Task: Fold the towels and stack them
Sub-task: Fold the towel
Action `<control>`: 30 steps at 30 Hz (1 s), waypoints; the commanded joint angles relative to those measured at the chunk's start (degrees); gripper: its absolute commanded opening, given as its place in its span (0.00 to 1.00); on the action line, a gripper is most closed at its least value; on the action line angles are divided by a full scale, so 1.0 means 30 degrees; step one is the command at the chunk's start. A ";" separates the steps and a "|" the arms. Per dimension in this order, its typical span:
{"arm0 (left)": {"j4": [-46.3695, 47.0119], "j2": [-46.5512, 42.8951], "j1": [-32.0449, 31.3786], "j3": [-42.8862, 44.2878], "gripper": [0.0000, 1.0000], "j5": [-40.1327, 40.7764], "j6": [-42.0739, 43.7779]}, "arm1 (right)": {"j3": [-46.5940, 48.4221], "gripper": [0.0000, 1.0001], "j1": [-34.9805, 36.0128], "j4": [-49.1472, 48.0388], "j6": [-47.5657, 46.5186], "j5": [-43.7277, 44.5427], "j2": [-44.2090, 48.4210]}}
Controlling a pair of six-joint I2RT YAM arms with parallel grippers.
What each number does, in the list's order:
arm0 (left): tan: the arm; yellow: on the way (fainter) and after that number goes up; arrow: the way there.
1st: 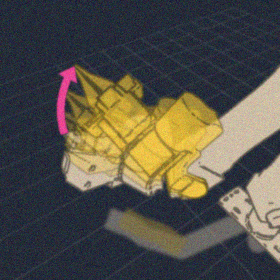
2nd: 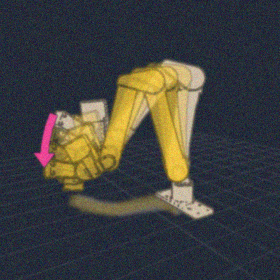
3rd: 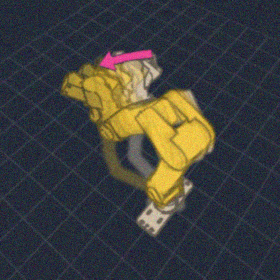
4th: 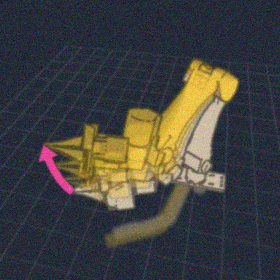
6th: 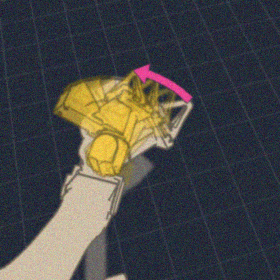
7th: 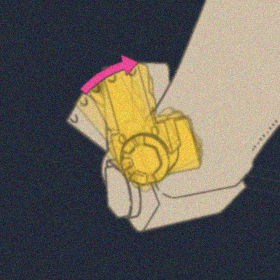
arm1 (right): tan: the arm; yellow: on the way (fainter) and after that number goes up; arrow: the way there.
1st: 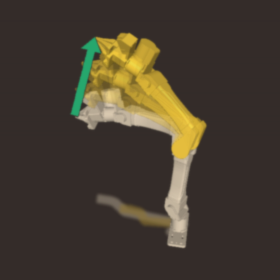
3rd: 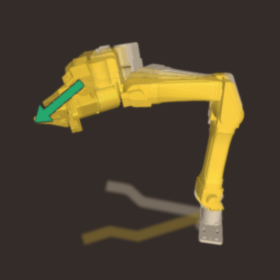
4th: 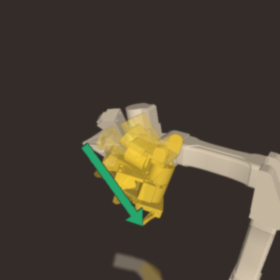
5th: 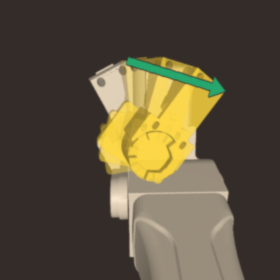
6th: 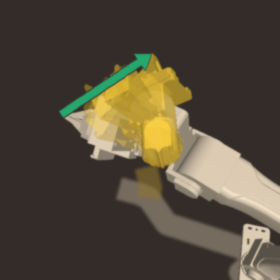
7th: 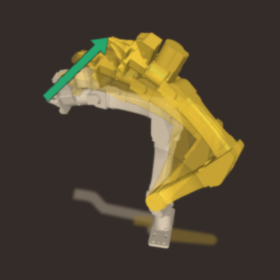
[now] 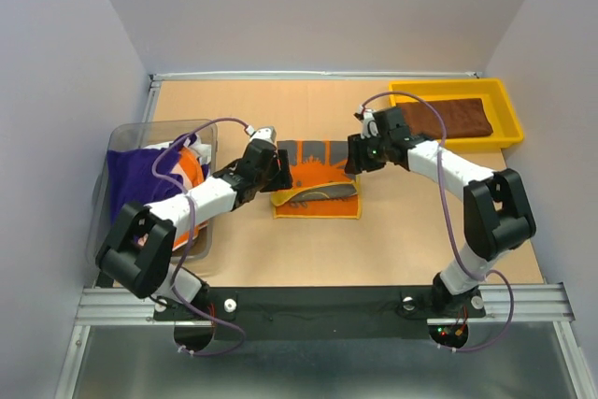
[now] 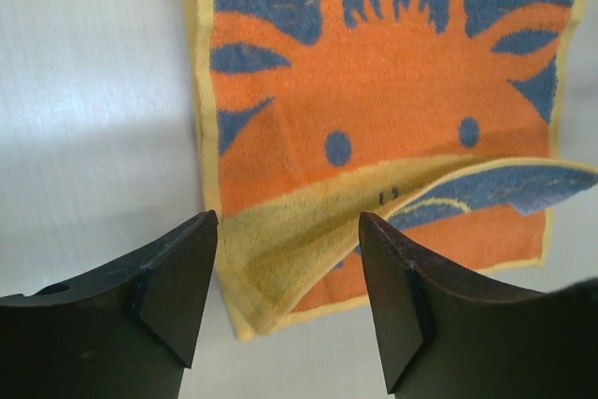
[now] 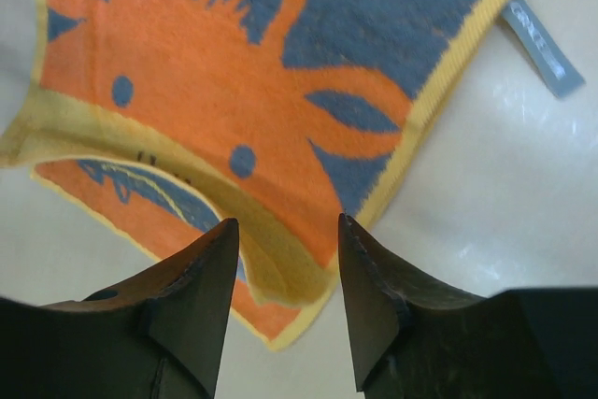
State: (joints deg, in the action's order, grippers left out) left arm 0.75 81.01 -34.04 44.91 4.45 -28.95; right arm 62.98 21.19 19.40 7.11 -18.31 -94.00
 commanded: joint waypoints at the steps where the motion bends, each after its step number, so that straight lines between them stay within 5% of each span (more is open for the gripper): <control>1: -0.0074 0.1232 0.0039 0.1611 0.68 0.0539 0.0539 | 0.1944 0.49 0.0552 -0.0255 0.0002 0.0329 -0.1623; 6: -0.0105 0.2350 -0.0019 0.1264 0.62 -0.0455 0.0451 | 0.1188 0.34 0.1168 -0.0255 -0.0145 -0.0050 -0.2535; 18: 0.0012 -0.0781 -0.1542 -0.3920 0.51 -0.2274 -0.1831 | -0.6163 0.35 0.2575 -0.0342 0.1962 0.1822 0.2936; 30: -0.0690 -0.4767 -0.1923 -0.4775 0.57 -0.1629 -0.3065 | -0.6403 0.38 0.2663 -0.1338 0.3663 0.0920 0.5550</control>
State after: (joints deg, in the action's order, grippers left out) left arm 0.32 69.65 -38.96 28.97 -1.21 -36.77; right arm 43.00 28.93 18.50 15.94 -13.52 -79.66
